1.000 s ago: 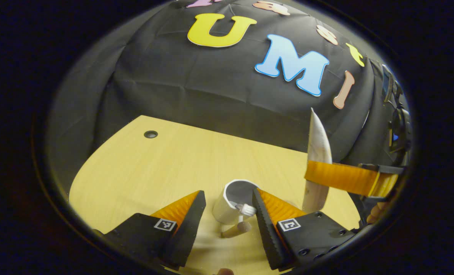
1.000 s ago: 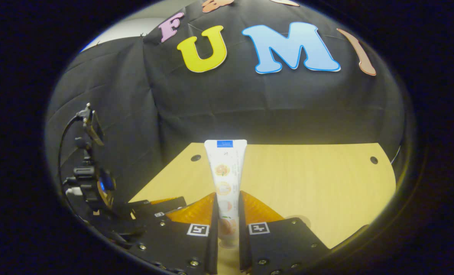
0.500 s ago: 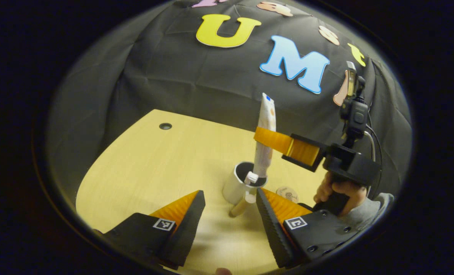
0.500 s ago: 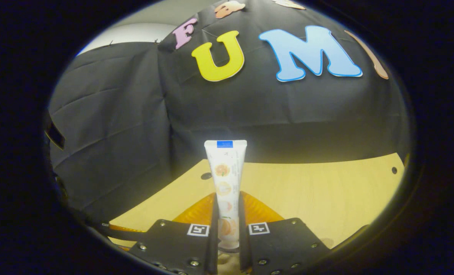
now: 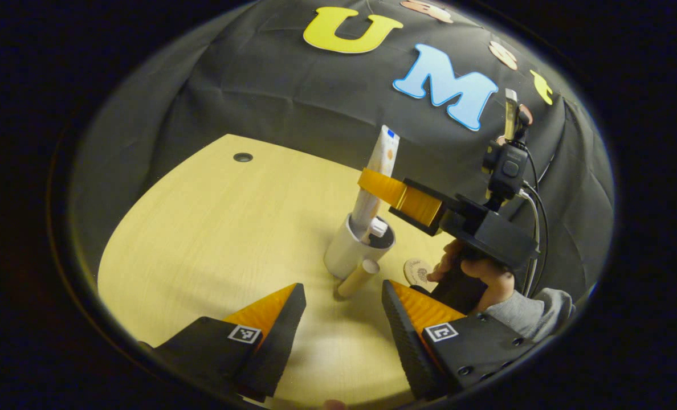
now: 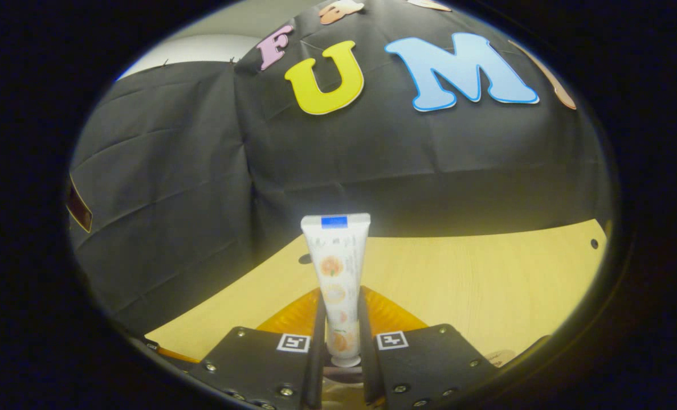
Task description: Put the toothbrush and toothpaste on the desktop into the cup, then pick up the cup and place it on the coaster on the desktop.
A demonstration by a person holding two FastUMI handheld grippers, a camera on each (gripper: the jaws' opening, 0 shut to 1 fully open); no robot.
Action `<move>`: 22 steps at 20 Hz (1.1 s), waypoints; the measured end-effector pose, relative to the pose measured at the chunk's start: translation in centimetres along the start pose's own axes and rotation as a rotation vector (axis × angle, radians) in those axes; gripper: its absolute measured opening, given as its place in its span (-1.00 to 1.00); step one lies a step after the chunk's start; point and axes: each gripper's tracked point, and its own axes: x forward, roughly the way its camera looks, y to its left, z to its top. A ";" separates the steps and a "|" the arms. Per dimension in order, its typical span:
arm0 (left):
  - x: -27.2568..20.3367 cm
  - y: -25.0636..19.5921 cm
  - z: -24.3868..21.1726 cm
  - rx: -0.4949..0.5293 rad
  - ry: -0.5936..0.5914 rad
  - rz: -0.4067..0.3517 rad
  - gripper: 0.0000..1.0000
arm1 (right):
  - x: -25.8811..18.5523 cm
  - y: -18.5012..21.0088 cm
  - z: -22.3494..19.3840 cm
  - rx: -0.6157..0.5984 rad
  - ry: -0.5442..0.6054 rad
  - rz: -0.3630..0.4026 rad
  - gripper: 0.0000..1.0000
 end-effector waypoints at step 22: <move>5.3 -2.7 -1.2 0.058 0.156 -0.007 0.78 | -16.1 -4.2 7.2 -0.057 -0.092 -0.194 0.75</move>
